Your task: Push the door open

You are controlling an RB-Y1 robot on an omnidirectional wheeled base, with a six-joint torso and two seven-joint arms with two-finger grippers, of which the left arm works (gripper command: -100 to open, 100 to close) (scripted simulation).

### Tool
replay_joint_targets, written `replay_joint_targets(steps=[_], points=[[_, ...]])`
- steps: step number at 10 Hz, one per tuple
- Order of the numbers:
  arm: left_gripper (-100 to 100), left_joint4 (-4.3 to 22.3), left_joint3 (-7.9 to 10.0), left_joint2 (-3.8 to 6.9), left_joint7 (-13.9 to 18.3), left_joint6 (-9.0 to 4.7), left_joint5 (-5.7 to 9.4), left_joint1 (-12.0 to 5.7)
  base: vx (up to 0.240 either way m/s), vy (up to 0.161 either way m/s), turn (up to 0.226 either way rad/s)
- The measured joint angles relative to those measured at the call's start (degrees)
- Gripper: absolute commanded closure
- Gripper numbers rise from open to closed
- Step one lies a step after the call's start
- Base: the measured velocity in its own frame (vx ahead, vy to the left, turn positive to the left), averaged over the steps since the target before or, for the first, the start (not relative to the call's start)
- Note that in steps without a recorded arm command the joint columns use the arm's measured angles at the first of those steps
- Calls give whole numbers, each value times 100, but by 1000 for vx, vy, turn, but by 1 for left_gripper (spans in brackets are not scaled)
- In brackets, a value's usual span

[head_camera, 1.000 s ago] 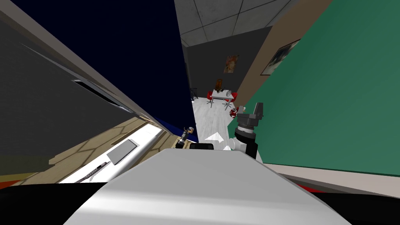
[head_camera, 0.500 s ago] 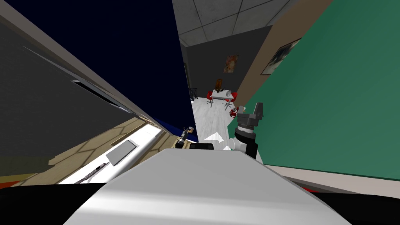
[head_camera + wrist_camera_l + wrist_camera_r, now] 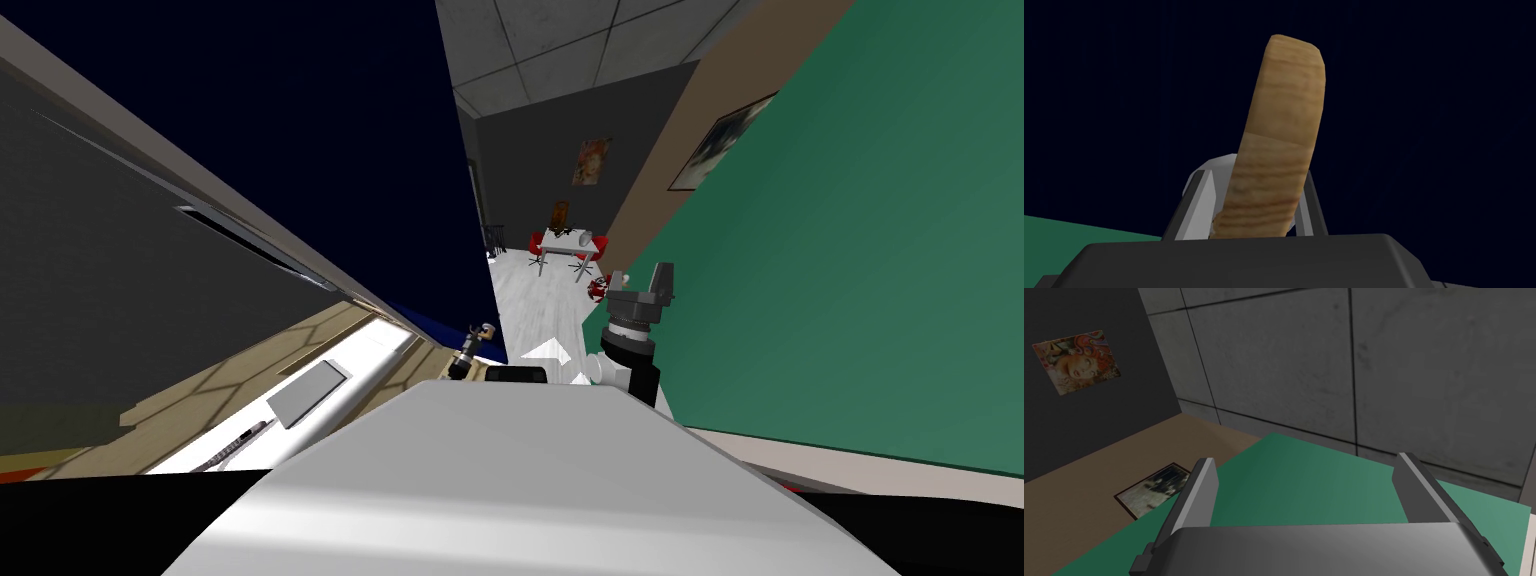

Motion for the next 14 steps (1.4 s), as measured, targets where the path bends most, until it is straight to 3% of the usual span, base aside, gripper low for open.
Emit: replay_joint_targets(steps=[2, 4, 6, 14], points=[[100, 87, -6, 66, 345, 26, 135, -78, 33, -19, 8], [100, 196, 7, 95, 584, -14, 234, -138, 35, -5, 2], [100, 141, -20, 120, 892, 51, 315, -129, 27, -10, 8], [100, 409, -24, 218, 1984, 107, 747, -371, 32, -13, 6]])
